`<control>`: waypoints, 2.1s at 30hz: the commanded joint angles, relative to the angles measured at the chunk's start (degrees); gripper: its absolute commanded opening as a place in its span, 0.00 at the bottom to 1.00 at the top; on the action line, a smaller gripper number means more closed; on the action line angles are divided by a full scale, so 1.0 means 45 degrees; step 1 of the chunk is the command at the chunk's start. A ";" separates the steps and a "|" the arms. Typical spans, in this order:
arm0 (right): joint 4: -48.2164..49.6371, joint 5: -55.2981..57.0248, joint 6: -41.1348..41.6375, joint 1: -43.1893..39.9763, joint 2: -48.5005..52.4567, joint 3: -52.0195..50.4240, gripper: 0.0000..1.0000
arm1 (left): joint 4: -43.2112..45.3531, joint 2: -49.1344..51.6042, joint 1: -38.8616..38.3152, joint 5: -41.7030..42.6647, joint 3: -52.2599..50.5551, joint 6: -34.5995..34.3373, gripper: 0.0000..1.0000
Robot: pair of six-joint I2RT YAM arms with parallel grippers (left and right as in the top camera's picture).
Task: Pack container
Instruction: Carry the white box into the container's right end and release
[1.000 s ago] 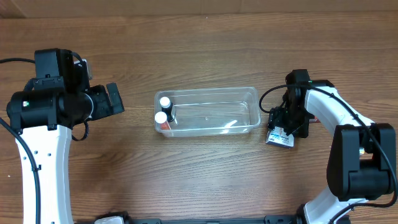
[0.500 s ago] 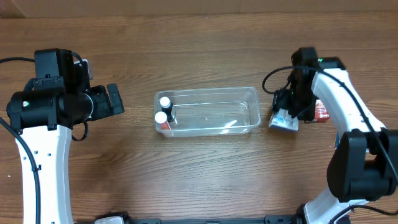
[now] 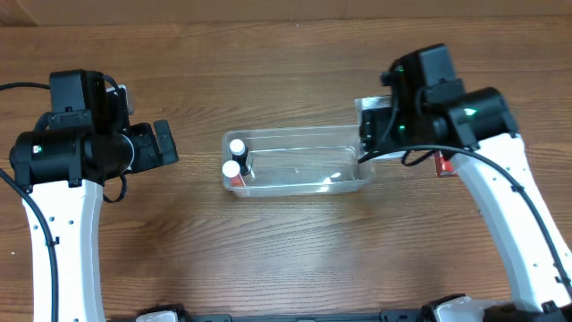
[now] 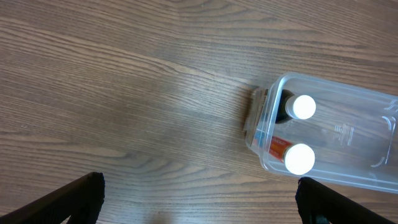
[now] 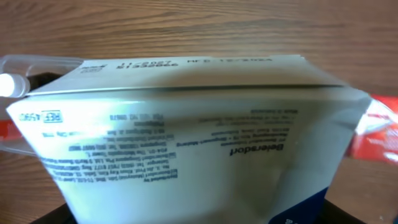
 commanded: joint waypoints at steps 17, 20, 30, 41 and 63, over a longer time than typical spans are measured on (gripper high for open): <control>0.0869 -0.0374 0.0296 0.0466 0.3609 -0.0350 0.79 | 0.0049 0.0015 0.0015 0.0131 -0.0073 0.0296 1.00; 0.0860 -0.0534 0.0296 0.0466 0.3614 -0.0486 0.79 | 0.0049 0.0015 0.0015 0.0131 -0.0073 0.0296 1.00; 0.1724 -0.0792 0.0389 0.0466 0.3614 -0.1763 0.82 | 0.0044 0.0015 0.0015 0.0131 -0.0073 0.0296 1.00; 0.2152 -0.0787 0.0389 0.0466 0.3614 -0.1758 0.82 | 0.0049 0.0015 0.0015 0.0131 -0.0073 0.0340 1.00; 0.2181 -0.0447 0.0957 0.0461 0.3560 -0.1695 1.00 | 0.0034 0.0015 0.0015 0.0131 -0.0073 0.0350 1.00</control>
